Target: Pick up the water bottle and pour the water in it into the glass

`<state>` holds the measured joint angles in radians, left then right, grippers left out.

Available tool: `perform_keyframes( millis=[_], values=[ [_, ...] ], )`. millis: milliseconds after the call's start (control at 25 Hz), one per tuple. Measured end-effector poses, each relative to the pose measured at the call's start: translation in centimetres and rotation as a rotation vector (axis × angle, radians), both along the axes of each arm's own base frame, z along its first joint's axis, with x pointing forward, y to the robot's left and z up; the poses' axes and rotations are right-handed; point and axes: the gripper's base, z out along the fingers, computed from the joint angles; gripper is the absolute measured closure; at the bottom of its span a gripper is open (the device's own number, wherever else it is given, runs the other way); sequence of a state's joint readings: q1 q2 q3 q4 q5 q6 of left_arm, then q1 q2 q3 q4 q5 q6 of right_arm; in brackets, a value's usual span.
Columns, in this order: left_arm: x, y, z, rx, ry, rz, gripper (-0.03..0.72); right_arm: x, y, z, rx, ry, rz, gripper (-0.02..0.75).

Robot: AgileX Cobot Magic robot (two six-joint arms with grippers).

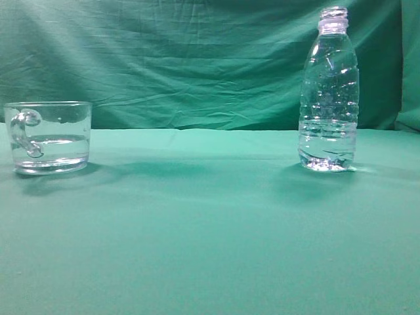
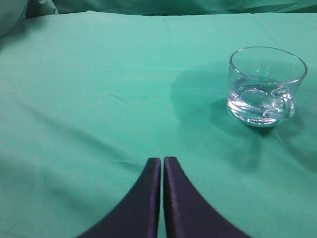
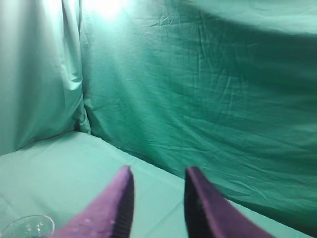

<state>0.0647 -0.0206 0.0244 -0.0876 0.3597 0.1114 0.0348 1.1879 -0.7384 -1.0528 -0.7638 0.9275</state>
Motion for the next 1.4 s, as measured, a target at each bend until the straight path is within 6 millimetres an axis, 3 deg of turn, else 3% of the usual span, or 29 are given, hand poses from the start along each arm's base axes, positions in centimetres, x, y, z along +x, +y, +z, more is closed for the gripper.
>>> perform_keyframes(
  millis=[80, 160, 480, 760, 960, 1120, 1240, 1400],
  values=[
    [0.0, 0.0, 0.0, 0.000, 0.000, 0.000, 0.688, -1.8, -0.2, 1.4, 0.012, 0.007, -0.012, 0.658],
    [0.0, 0.0, 0.0, 0.000, 0.000, 0.000, 0.688, -3.8, -0.3, 2.9, 0.045, 0.001, -0.012, 0.738],
    [0.0, 0.0, 0.0, 0.000, 0.000, 0.000, 0.688, -12.1, -0.1, 7.1, 0.032, -0.190, 0.051, 0.738],
    [0.0, 0.0, 0.0, 0.000, 0.000, 0.000, 0.688, -17.5, -0.1, 8.4, -0.042, -0.375, 0.065, 0.738],
    [0.0, 0.0, 0.0, 0.000, 0.000, 0.000, 0.688, -19.3, -2.2, 9.8, 0.172, -0.391, -0.158, 0.738],
    [0.0, 0.0, 0.0, 0.000, 0.000, 0.000, 0.688, -18.8, -4.8, 9.4, 0.389, -0.263, -0.408, 0.738],
    [0.0, 0.0, 0.0, 0.000, 0.000, 0.000, 0.688, -17.8, -5.9, 7.7, 0.367, -0.201, -0.552, 0.738],
    [0.0, 0.0, 0.0, 0.000, 0.000, 0.000, 0.688, -16.7, -6.3, 4.9, 0.207, -0.140, -0.643, 0.738]
  ],
)
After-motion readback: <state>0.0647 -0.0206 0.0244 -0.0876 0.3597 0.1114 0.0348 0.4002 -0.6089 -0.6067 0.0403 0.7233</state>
